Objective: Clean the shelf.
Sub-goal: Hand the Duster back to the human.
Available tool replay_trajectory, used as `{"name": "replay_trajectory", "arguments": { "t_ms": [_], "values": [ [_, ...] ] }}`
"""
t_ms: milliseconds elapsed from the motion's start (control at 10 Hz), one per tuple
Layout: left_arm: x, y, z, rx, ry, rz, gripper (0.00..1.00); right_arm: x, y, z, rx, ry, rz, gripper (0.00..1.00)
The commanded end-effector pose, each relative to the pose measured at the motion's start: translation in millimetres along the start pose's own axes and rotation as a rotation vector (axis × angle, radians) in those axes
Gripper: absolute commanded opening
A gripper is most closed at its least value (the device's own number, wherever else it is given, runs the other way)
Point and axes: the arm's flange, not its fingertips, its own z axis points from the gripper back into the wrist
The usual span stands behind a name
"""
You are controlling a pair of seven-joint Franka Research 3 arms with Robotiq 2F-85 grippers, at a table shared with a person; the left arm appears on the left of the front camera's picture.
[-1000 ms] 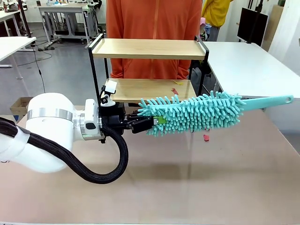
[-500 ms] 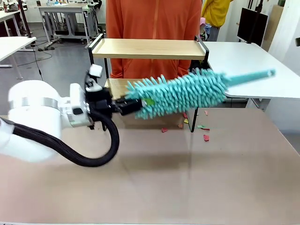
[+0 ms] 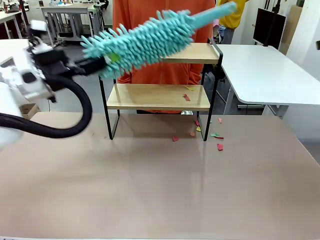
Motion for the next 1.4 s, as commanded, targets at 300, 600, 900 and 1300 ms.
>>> {"name": "replay_trajectory", "arguments": {
  "t_ms": [300,600,900,1300],
  "values": [
    [65.8,0.4,87.1,0.336,-0.028,-0.003,0.17,0.1,-0.5,2.7,0.006,0.006,0.020,1.00],
    [71.5,2.4,119.1,0.642,0.057,-0.061,0.17,0.1,-0.5,2.7,0.006,0.006,0.020,1.00],
    [48.6,7.4,130.3,0.814,0.151,-0.135,0.17,0.1,-0.5,2.7,0.006,0.006,0.020,1.00],
    [-18.5,1.3,152.8,0.932,0.235,-0.155,0.17,0.1,-0.5,2.7,0.006,0.006,0.020,1.00]
  ]
}}
